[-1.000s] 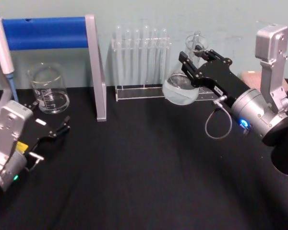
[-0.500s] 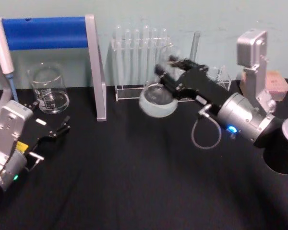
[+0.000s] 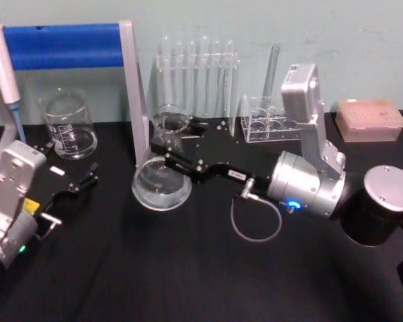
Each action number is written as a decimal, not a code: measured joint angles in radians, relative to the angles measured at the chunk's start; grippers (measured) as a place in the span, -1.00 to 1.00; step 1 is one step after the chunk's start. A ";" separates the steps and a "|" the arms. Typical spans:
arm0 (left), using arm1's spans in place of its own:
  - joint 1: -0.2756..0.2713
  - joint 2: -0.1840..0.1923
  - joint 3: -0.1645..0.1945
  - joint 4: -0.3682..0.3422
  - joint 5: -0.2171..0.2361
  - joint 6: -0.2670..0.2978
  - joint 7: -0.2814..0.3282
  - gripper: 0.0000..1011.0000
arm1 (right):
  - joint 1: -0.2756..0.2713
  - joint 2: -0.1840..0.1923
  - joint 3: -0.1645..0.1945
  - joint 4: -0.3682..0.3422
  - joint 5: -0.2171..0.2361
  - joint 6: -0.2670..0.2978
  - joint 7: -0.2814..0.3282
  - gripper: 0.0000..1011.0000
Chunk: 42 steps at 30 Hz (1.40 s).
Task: Grasp the erlenmeyer flask with one hand, shake it three times, then place it back.
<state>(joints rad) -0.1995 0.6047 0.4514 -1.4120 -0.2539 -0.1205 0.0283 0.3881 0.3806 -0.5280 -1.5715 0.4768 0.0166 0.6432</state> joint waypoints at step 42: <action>0.000 0.000 0.000 0.000 0.000 0.000 0.000 0.98 | -0.017 0.045 0.181 0.060 -0.031 -0.004 -0.337 -0.11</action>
<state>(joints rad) -0.1995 0.6047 0.4514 -1.4120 -0.2539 -0.1205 0.0283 0.3707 0.4259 -0.3469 -1.5114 0.4457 0.0123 0.3057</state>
